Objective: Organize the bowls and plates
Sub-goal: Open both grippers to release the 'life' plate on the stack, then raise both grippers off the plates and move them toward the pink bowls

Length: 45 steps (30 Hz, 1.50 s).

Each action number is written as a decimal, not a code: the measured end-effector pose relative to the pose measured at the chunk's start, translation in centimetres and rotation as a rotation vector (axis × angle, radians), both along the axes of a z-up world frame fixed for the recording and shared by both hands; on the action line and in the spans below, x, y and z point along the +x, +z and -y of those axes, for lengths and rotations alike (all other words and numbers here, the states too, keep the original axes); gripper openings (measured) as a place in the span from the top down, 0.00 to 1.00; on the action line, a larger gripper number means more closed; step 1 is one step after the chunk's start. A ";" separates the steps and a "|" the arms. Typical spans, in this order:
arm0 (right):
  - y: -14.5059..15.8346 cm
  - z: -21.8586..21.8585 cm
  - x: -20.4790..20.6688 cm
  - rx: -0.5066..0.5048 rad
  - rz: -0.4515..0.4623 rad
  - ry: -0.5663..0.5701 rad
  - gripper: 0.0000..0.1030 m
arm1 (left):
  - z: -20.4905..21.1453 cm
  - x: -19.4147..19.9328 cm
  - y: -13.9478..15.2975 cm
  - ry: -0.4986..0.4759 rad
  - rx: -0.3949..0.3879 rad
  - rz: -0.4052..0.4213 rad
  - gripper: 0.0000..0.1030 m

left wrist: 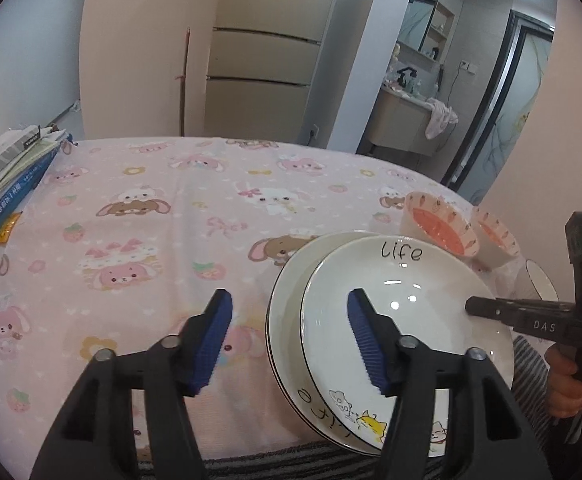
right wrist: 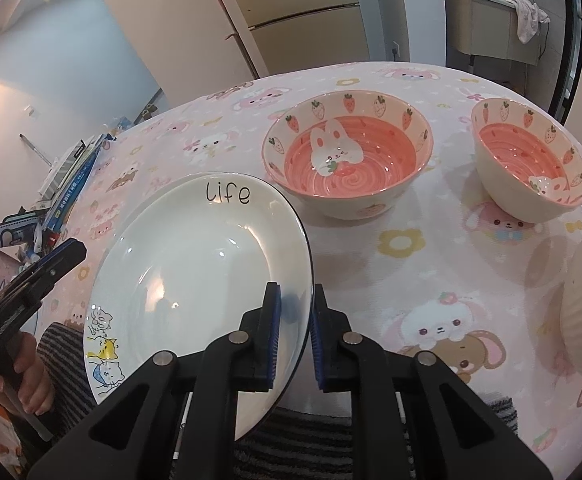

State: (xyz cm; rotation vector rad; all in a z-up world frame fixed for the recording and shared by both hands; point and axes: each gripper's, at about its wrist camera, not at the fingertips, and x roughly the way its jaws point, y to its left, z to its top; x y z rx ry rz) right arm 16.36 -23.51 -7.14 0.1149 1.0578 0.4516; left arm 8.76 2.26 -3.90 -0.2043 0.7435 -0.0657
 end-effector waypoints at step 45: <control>-0.3 1.8 0.7 0.101 -0.081 -0.056 0.59 | 1.1 2.0 -3.6 0.071 0.177 -0.202 0.20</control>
